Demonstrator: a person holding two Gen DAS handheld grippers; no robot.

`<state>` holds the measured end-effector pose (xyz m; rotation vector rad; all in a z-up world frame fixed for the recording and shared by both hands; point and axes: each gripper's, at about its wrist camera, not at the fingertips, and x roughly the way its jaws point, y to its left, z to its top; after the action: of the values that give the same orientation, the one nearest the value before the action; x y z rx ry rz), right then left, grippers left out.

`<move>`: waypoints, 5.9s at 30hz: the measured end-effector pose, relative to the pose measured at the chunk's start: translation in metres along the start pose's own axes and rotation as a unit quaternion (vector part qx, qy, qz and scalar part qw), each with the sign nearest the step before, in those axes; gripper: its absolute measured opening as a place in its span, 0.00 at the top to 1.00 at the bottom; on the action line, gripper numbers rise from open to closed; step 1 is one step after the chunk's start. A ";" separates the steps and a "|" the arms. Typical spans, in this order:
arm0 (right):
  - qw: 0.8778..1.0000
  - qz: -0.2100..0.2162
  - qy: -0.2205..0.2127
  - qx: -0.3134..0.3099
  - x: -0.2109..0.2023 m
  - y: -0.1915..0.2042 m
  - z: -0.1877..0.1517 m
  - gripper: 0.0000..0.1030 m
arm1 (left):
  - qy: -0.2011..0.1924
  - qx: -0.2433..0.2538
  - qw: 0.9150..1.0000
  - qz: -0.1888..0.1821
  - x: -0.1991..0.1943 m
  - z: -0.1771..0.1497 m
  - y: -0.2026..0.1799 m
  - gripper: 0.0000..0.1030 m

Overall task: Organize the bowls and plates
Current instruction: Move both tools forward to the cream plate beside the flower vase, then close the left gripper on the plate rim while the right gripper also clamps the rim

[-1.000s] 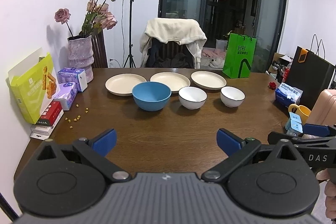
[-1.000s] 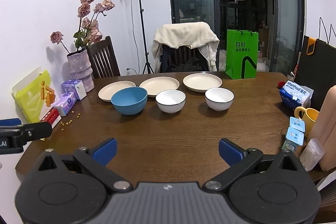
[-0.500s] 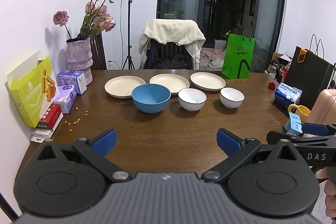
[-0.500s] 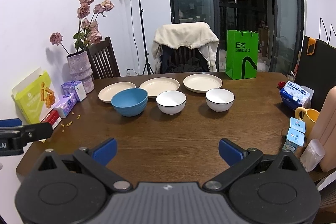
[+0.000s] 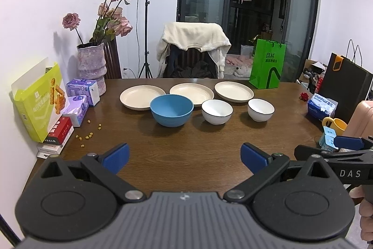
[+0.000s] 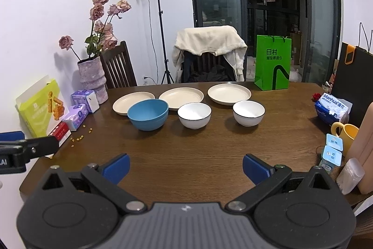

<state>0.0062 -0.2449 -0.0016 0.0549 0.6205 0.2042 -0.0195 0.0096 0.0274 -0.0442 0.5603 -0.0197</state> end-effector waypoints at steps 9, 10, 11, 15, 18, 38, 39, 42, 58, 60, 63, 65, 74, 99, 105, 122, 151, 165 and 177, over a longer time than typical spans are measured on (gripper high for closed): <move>1.000 0.004 -0.004 -0.002 0.003 0.001 0.004 0.00 | 0.000 0.001 1.000 0.006 0.004 0.004 0.002 0.00; 1.000 0.005 -0.004 -0.002 0.004 0.002 0.005 0.00 | 0.000 0.001 1.000 0.006 0.005 0.005 0.003 0.00; 1.000 0.005 -0.004 -0.002 0.006 0.002 0.007 0.00 | 0.000 0.000 1.000 0.005 0.005 0.006 0.003 0.00; 1.000 0.008 -0.001 -0.003 0.015 0.004 0.014 0.00 | 0.002 -0.003 1.000 0.003 0.013 0.012 0.007 0.00; 1.000 0.009 0.003 -0.004 0.023 0.005 0.020 0.00 | 0.001 -0.004 1.000 0.004 0.020 0.016 0.009 0.00; 0.998 0.050 0.024 -0.023 0.125 0.007 0.082 0.00 | 0.005 -0.030 0.999 0.043 0.106 0.071 0.024 0.00; 0.998 0.055 0.027 -0.022 0.131 0.006 0.086 0.00 | 0.006 -0.032 0.998 0.046 0.112 0.074 0.025 0.00; 0.997 0.065 0.034 -0.028 0.151 0.006 0.099 0.00 | 0.011 -0.041 0.997 0.059 0.127 0.083 0.028 0.00; 0.987 0.129 0.054 -0.075 0.240 0.018 0.160 0.00 | 0.031 -0.096 0.988 0.117 0.186 0.118 0.041 0.00; 0.986 0.133 0.057 -0.080 0.250 0.020 0.166 0.00 | 0.036 -0.105 0.986 0.121 0.192 0.121 0.045 0.00; 0.985 0.138 0.065 -0.082 0.263 0.022 0.174 0.00 | 0.048 -0.119 0.984 0.123 0.201 0.123 0.051 0.00; 0.984 0.143 0.074 -0.079 0.273 0.021 0.178 0.00 | 0.054 -0.125 0.983 0.126 0.208 0.125 0.056 0.00; 0.980 0.151 0.096 -0.083 0.310 0.031 0.192 0.00 | 0.080 -0.142 0.978 0.130 0.240 0.138 0.083 0.00; 0.978 0.141 0.140 -0.070 0.449 0.094 0.227 0.00 | 0.133 -0.138 0.973 0.131 0.365 0.174 0.180 0.00; 0.976 0.133 0.155 -0.076 0.481 0.111 0.228 0.00 | 0.150 -0.138 0.969 0.137 0.400 0.173 0.201 0.00; 0.975 0.113 0.189 -0.039 0.576 0.128 0.237 0.01 | 0.194 -0.143 0.962 0.131 0.477 0.164 0.241 0.00; 0.963 0.082 0.241 -0.089 0.679 0.156 0.212 0.42 | 0.243 -0.186 0.945 0.112 0.564 0.124 0.277 0.04; 0.959 0.085 0.256 -0.088 0.694 0.157 0.200 0.66 | 0.259 -0.199 0.941 0.092 0.580 0.114 0.281 0.30; 0.957 0.075 0.268 -0.077 0.698 0.153 0.197 0.76 | 0.262 -0.208 0.940 0.067 0.580 0.116 0.283 0.69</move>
<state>0.6483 0.0506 -0.2235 -0.1078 1.1413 0.4212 0.5351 0.2788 -0.1961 -0.4225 1.0939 0.2263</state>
